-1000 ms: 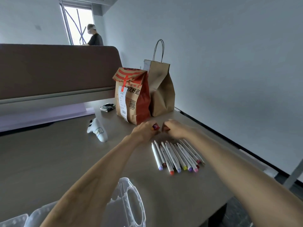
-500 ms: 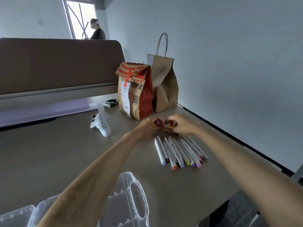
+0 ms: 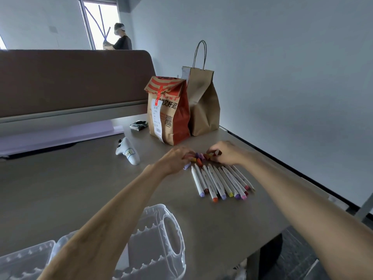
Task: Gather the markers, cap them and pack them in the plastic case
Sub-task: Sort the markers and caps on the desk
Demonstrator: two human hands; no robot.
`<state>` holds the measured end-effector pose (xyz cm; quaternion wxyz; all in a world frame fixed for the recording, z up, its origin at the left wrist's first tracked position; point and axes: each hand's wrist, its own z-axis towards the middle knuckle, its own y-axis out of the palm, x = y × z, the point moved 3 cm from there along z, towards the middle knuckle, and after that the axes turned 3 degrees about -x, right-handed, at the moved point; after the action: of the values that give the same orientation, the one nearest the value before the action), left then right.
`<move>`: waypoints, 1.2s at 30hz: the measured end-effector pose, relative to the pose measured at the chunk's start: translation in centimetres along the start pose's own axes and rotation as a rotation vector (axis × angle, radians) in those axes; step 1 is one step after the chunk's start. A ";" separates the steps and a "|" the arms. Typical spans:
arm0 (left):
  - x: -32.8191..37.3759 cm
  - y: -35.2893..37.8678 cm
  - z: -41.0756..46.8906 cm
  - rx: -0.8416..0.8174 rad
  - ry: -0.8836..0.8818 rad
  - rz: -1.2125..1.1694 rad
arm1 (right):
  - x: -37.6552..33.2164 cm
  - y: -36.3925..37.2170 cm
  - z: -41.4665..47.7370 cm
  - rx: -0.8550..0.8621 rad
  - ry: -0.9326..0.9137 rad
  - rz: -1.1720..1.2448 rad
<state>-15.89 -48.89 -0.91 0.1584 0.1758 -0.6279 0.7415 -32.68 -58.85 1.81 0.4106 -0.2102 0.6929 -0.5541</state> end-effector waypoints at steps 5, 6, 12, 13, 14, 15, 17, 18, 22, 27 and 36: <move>1.1 0.4 -0.2 0.100 0.007 0.023 | -0.3 -0.2 -0.2 0.062 0.001 0.024; 1.4 0.5 -0.3 0.118 0.015 0.027 | -0.4 -0.4 -0.5 0.082 0.001 0.024; 2.8 -0.5 -1.9 0.253 -0.052 0.088 | -1.0 -1.9 -4.4 0.243 -0.008 0.006; 3.1 -0.8 -2.3 0.252 -0.058 0.094 | -1.3 -2.1 -5.3 0.268 -0.017 0.009; 3.6 -1.1 -2.8 0.250 -0.056 0.097 | -1.6 -2.3 -6.3 0.292 -0.025 0.014; 4.1 -1.5 -3.6 0.251 -0.054 0.098 | -2.0 -2.4 -7.4 0.313 -0.029 0.018; 5.4 -2.0 -5.2 0.266 -0.025 0.099 | -2.9 -2.4 -9.8 0.351 -0.048 0.003; 6.1 -2.1 -6.1 0.276 0.007 0.097 | -3.3 -2.3 -11.1 0.370 -0.058 -0.011; 10.2 -1.3 -10.1 0.328 0.079 0.092 | -4.4 -1.2 -16.4 0.476 -0.043 -0.008; 16.7 1.7 -15.0 0.353 0.169 0.042 | -4.4 1.3 -23.8 0.558 0.004 0.069; 25.7 8.6 -23.3 0.239 0.268 0.031 | -3.2 5.3 -39.6 0.563 0.177 -0.008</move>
<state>-44.08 -26.93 -0.12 0.2070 0.0832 -0.5111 0.8301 -61.72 -31.36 -0.16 0.3885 -0.0417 0.5443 -0.7423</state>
